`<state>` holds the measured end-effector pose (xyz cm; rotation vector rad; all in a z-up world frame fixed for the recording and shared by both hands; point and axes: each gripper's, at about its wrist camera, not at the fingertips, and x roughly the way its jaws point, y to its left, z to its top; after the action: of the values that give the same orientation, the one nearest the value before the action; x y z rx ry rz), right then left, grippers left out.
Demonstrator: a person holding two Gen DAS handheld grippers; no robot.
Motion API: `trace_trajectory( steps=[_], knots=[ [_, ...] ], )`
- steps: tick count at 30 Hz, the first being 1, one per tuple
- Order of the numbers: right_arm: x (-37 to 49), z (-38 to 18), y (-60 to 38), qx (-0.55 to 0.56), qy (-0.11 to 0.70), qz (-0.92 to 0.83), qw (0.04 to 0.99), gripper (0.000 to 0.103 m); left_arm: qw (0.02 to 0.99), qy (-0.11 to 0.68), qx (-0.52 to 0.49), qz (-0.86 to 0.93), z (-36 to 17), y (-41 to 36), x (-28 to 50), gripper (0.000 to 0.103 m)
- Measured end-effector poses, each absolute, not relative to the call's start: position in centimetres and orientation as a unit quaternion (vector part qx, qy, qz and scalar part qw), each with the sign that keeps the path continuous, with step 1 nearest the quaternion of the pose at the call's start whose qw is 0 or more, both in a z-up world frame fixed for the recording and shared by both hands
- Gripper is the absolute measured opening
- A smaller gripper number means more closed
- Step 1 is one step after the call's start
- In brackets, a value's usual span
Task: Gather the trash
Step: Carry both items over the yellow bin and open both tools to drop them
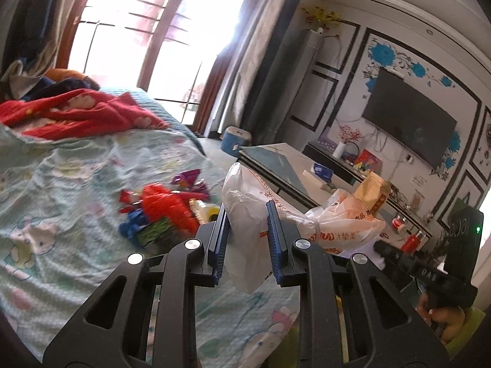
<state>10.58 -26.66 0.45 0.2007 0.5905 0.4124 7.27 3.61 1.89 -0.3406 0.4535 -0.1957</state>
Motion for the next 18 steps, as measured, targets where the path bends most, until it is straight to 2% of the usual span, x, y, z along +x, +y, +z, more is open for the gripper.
trace_trajectory(
  steps=[8,18],
  knots=[
    [10.7,1.3,-32.3,0.114,0.248,0.117,0.955,0.006,0.957,0.221,-0.134,-0.133,2.8,-1.7,9.5,0.018],
    [10.5,0.4,-38.9,0.120,0.217,0.008,0.969,0.006,0.947,0.248,-0.083,-0.186,1.4,-8.9,11.6,0.018]
  ],
)
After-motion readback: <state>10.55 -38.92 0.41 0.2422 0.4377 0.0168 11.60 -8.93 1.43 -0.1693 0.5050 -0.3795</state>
